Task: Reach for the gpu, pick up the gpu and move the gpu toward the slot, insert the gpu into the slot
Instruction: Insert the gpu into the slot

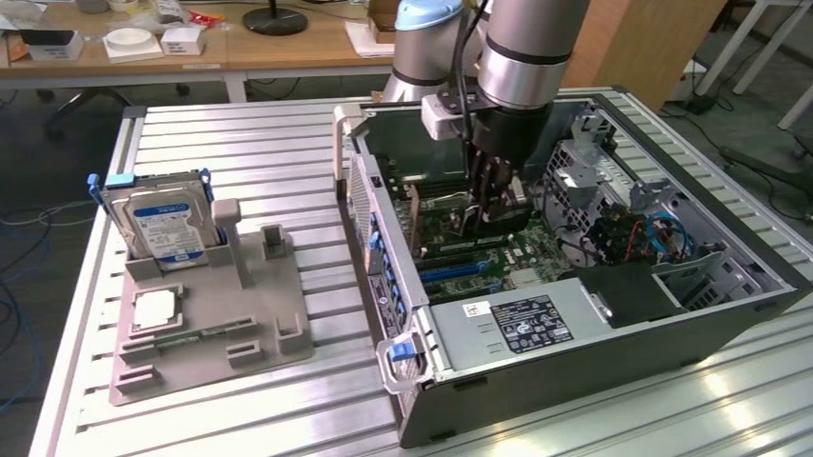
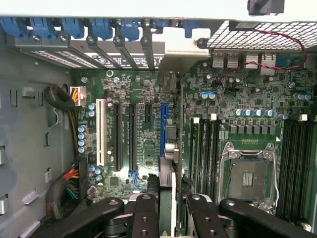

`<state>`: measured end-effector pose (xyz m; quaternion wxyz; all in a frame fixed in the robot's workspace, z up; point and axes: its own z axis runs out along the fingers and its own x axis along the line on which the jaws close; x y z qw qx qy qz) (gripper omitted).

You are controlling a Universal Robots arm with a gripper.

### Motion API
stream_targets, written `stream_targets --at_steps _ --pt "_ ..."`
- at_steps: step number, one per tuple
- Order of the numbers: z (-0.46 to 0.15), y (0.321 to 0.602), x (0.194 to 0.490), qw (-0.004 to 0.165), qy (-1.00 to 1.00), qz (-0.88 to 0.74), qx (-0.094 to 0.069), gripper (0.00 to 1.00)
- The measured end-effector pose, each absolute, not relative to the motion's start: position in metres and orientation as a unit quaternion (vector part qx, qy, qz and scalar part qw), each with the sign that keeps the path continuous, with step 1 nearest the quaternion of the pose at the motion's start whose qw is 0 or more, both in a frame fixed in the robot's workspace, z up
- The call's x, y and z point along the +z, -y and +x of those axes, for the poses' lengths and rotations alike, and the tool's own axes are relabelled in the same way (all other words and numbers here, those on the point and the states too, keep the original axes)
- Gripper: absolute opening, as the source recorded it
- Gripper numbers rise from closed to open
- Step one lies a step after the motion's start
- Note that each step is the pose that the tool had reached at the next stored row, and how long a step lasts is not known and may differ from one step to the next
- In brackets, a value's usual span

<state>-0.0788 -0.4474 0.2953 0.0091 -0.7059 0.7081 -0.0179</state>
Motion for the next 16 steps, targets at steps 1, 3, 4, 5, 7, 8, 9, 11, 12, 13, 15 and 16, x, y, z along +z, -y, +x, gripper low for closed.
stream_targets --at_steps 1,3,4,5,7,8,9,11,12,13,15,16 --pt "-0.0792 0.4475 0.2949 0.009 -0.708 -0.706 -0.018 0.26" --pt "-0.0801 0.4476 0.2941 0.009 -0.708 -0.706 -0.018 0.26" --pt "-0.0809 0.4477 0.2938 0.009 -0.708 -0.706 -0.018 0.26" --pt "-0.0816 0.4477 0.2934 0.009 -0.708 -0.706 -0.018 0.26" --pt "-0.0825 0.4479 0.2928 0.009 -0.708 -0.706 -0.018 0.26" --pt "-0.0826 0.4481 0.2924 0.009 -0.708 -0.706 -0.018 0.26" --pt "-0.0826 0.4486 0.2921 0.009 -0.708 -0.706 -0.018 0.26" --pt "-0.0826 0.4504 0.2916 0.009 -0.708 -0.706 -0.018 0.26" --pt "-0.0826 0.4513 0.2913 0.009 -0.708 -0.706 -0.018 0.26" --pt "-0.0826 0.4521 0.291 0.009 -0.708 -0.706 -0.018 0.26" --pt "-0.0828 0.4532 0.2904 0.009 -0.708 -0.706 -0.018 0.26" --pt "-0.0829 0.4534 0.2899 0.009 -0.708 -0.706 -0.018 0.26"
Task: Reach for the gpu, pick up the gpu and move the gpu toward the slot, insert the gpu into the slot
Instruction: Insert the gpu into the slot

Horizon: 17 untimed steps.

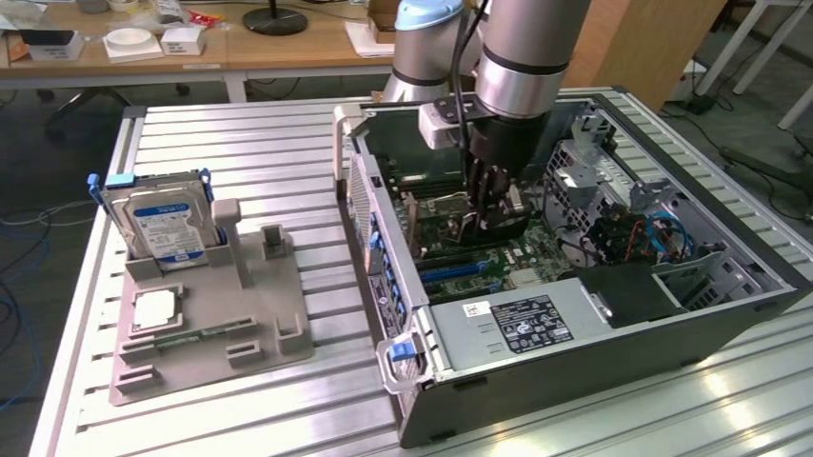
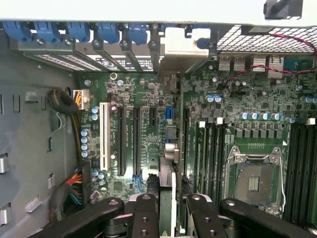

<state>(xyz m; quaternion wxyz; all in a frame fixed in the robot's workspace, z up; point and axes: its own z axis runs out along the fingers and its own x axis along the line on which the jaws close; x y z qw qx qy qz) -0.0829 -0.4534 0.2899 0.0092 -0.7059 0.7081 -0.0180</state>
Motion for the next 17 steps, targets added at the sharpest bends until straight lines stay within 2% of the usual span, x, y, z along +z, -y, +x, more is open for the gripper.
stream_targets --at_steps 17 --pt "-0.086 0.454 0.278 0.009 -0.708 -0.706 -0.018 0.26"
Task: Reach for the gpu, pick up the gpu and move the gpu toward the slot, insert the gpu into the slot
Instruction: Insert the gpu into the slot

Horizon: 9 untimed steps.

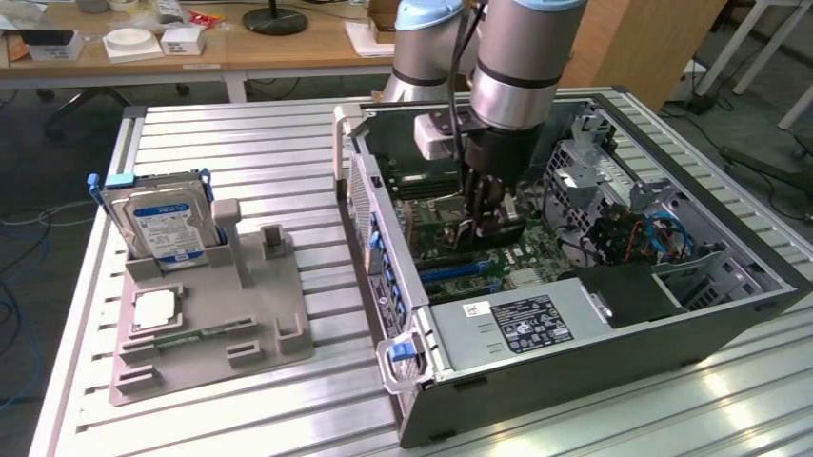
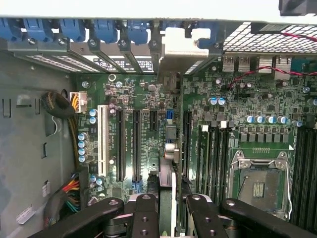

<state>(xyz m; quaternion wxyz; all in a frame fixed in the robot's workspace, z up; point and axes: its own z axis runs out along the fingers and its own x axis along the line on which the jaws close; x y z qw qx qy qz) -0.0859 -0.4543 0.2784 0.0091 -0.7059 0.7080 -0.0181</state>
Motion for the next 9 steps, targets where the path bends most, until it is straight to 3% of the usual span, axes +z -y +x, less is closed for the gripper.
stream_targets --at_steps 9 --pt "-0.0896 0.4546 0.2727 0.009 -0.708 -0.706 -0.018 0.26"
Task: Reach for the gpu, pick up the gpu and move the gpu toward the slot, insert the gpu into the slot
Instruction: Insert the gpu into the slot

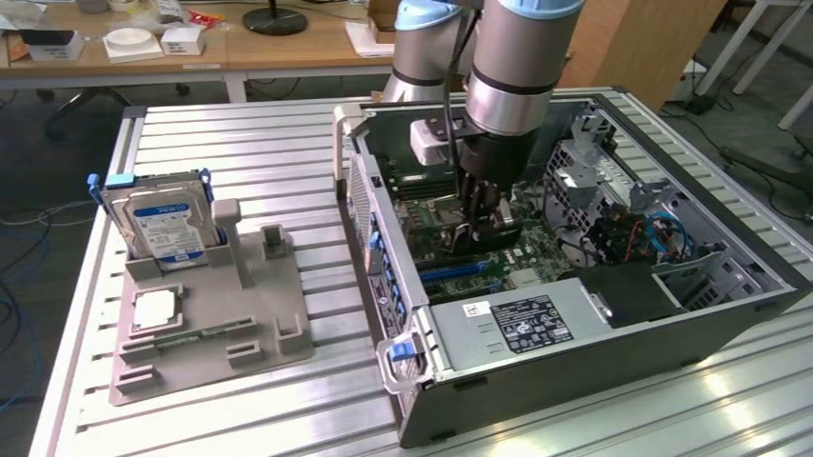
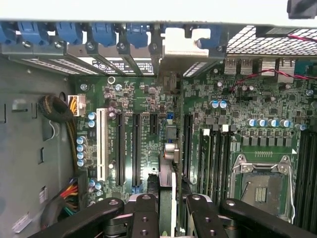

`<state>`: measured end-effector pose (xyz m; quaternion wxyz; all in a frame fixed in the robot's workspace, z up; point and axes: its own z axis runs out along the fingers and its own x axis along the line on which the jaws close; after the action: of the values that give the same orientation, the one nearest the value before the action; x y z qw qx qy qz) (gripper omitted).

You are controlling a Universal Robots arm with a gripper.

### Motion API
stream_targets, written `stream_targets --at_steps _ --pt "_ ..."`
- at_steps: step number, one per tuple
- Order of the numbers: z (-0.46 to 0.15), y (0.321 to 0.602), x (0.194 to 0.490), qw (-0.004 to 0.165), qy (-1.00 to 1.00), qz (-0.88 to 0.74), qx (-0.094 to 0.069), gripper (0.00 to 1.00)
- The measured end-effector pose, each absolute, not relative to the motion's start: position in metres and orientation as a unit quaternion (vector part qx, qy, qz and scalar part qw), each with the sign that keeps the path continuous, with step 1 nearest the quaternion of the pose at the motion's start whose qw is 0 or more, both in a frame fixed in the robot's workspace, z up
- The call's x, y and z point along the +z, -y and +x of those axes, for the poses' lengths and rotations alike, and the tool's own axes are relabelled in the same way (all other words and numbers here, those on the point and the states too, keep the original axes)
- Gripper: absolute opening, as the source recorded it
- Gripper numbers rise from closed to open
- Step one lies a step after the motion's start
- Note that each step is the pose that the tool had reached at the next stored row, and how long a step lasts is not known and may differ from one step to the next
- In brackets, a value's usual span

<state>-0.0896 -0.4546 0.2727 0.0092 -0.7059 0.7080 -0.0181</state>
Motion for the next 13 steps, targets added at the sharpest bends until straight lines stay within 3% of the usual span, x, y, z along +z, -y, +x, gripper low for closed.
stream_targets --at_steps 13 --pt "-0.0931 0.4546 0.2644 0.009 -0.708 -0.706 -0.018 0.26"
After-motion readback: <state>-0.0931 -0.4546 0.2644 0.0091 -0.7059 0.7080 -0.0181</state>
